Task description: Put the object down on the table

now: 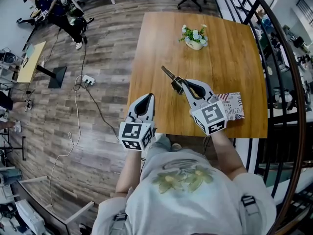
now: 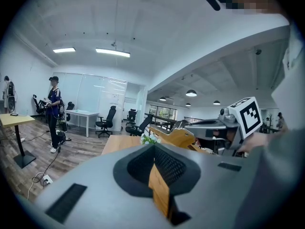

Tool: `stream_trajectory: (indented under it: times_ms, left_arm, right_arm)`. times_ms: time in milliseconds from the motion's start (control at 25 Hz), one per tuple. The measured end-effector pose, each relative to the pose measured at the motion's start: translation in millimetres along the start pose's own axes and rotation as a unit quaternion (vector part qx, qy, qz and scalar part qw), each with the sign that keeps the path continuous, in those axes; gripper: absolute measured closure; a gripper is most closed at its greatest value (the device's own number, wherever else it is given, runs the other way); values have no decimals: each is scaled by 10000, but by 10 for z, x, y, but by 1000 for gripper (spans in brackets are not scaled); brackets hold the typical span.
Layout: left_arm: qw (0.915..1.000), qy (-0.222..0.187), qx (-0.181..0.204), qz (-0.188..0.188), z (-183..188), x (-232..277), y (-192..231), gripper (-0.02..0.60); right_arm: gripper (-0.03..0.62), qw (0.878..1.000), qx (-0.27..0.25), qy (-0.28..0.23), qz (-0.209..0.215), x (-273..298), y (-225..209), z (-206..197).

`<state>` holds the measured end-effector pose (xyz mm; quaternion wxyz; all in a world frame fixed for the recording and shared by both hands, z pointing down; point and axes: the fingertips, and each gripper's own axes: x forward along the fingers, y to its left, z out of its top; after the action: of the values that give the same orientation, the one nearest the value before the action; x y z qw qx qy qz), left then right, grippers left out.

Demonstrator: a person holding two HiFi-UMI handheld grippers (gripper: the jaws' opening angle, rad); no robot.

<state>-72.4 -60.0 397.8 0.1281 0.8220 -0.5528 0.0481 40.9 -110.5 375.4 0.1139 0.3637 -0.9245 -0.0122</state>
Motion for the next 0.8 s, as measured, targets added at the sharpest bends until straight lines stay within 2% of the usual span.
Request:
stream_trajectory:
  times_ms: [480,800]
  left_arm:
    - [9999,34,51,-99,64,360,397,569]
    - [9996,128,-7,-255,31,641,518,569]
  right_arm:
    - [585,9999,-66,37,-95,494,-183,-12]
    - [584,9996,-166,203,-121,720,-313,-119]
